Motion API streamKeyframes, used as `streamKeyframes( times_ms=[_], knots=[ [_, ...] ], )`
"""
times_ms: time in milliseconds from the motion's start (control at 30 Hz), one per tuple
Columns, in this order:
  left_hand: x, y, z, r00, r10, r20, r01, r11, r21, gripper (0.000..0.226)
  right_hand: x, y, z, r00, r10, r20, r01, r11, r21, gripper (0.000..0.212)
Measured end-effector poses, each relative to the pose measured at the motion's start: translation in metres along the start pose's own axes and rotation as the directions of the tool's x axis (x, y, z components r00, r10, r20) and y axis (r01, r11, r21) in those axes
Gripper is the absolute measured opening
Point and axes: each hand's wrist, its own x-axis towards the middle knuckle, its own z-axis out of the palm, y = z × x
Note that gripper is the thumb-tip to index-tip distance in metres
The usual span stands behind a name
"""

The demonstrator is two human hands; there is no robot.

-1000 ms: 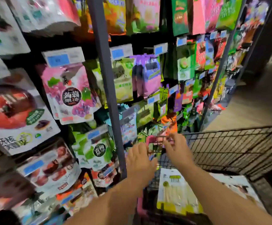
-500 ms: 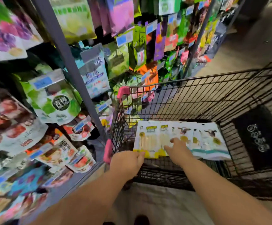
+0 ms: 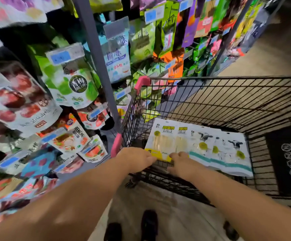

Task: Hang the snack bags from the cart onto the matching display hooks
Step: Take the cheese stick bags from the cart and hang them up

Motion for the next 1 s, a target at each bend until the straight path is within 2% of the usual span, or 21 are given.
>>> streamKeyframes(
  times_ms=[133, 200, 267, 333, 400, 533, 633, 733, 800, 833, 933, 967, 1000],
  knots=[
    [-0.006, -0.017, 0.000, 1.000, -0.005, 0.018, 0.006, 0.998, -0.066, 0.052, -0.007, -0.024, 0.008, 0.990, -0.098, 0.104, 0.115, 0.979, -0.166, 0.056],
    [-0.006, -0.029, 0.004, 0.998, -0.047, -0.028, 0.041, 0.983, -0.181, 0.060, -0.003, -0.034, 0.016, 0.977, -0.147, 0.155, 0.179, 0.961, -0.213, 0.056],
    [-0.007, -0.038, 0.008, 0.985, -0.106, -0.134, 0.073, 0.970, -0.233, 0.061, 0.004, -0.038, 0.023, 0.971, -0.154, 0.185, 0.192, 0.959, -0.209, 0.059],
    [-0.007, -0.043, 0.011, 0.947, -0.155, -0.282, 0.101, 0.975, -0.197, 0.057, 0.023, -0.035, 0.032, 0.980, -0.132, 0.148, 0.150, 0.982, -0.114, 0.058],
    [-0.005, -0.050, 0.013, 0.914, -0.183, -0.362, 0.126, 0.976, -0.178, 0.048, 0.049, -0.027, 0.038, 0.993, -0.051, 0.103, 0.050, 0.999, 0.010, 0.059],
    [0.002, -0.065, 0.008, 0.907, -0.208, -0.366, 0.160, 0.975, -0.157, 0.031, 0.098, -0.014, 0.049, 0.982, 0.156, 0.104, -0.175, 0.962, 0.208, 0.061],
    [0.008, -0.071, 0.002, 0.896, -0.243, -0.371, 0.201, 0.968, -0.150, 0.029, 0.117, -0.008, 0.058, 0.974, 0.189, 0.121, -0.210, 0.959, 0.190, 0.052],
    [0.014, -0.076, -0.003, 0.890, -0.277, -0.362, 0.231, 0.959, -0.167, 0.031, 0.144, 0.001, 0.076, 0.968, 0.195, 0.161, -0.237, 0.921, 0.308, 0.050],
    [0.018, -0.080, -0.003, 0.880, -0.289, -0.378, 0.237, 0.955, -0.178, 0.034, 0.164, 0.004, 0.082, 0.961, 0.237, 0.142, -0.276, 0.808, 0.521, 0.031],
    [0.020, -0.082, -0.004, 0.876, -0.286, -0.387, 0.233, 0.956, -0.178, 0.036, 0.172, 0.004, 0.084, 0.949, 0.278, 0.148, -0.307, 0.711, 0.633, 0.021],
    [0.027, -0.086, -0.006, 0.881, -0.260, -0.396, 0.205, 0.963, -0.178, 0.037, 0.197, 0.002, 0.092, 0.903, 0.354, 0.242, -0.375, 0.376, 0.848, 0.019],
    [0.029, -0.087, -0.008, 0.882, -0.253, -0.398, 0.196, 0.964, -0.177, 0.037, 0.213, 0.005, 0.102, 0.901, 0.356, 0.248, -0.364, 0.308, 0.879, 0.026],
    [0.033, -0.088, -0.010, 0.882, -0.247, -0.402, 0.191, 0.966, -0.175, 0.037, 0.234, 0.011, 0.117, 0.900, 0.365, 0.240, -0.347, 0.265, 0.900, 0.045]
  ],
)
